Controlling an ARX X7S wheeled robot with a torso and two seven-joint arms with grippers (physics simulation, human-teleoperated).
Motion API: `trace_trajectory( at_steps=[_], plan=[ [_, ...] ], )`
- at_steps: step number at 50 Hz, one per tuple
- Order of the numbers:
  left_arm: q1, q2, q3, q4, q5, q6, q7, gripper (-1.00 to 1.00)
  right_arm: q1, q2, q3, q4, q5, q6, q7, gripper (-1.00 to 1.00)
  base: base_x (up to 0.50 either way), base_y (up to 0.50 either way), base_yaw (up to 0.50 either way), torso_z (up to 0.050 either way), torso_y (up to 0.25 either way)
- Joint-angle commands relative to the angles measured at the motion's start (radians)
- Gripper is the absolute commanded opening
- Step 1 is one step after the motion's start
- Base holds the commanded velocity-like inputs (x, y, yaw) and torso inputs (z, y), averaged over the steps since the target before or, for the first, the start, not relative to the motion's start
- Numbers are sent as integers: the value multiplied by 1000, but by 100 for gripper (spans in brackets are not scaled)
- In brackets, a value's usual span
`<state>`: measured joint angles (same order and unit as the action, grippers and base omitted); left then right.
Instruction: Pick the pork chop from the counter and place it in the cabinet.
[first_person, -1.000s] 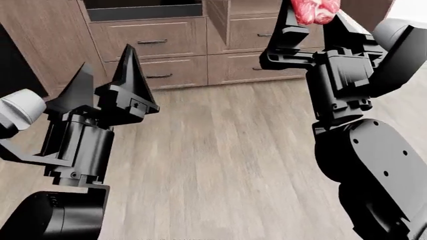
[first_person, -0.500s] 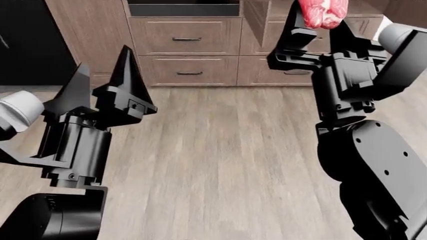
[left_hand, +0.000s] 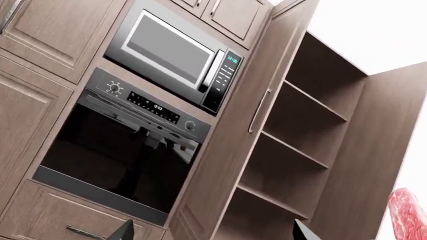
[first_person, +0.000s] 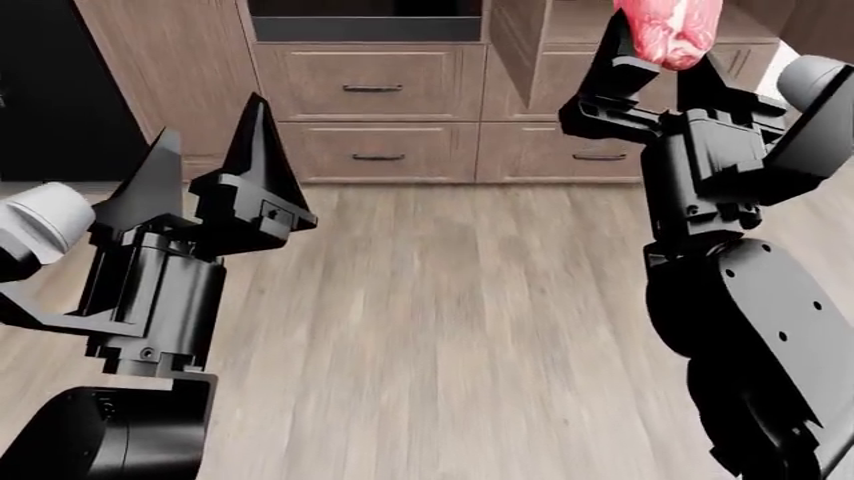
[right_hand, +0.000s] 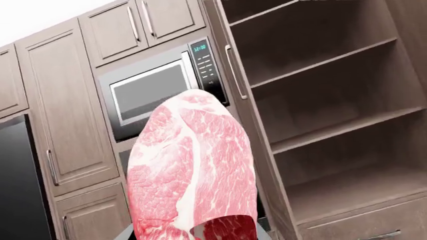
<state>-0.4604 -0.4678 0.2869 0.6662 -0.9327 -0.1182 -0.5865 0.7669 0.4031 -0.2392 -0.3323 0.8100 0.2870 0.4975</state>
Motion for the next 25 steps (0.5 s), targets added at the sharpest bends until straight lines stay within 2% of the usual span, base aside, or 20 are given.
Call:
trace_trajectory(
  at_steps=[1,9,25],
  plan=[
    [2,-5,0,4,-2,1,-3,100,3,-5,23,23,20,10,-5,-100,500,0,0,0,0],
    [5,-7,6,13,3,-1,-5,100,-3,-9,45,27,65,6,-12,-100,499,-17,0,0,1],
    [10,-16,43,71,22,-30,-24,100,-6,5,76,-12,121,15,8,-100,391,-302,0,1,1]
  ],
)
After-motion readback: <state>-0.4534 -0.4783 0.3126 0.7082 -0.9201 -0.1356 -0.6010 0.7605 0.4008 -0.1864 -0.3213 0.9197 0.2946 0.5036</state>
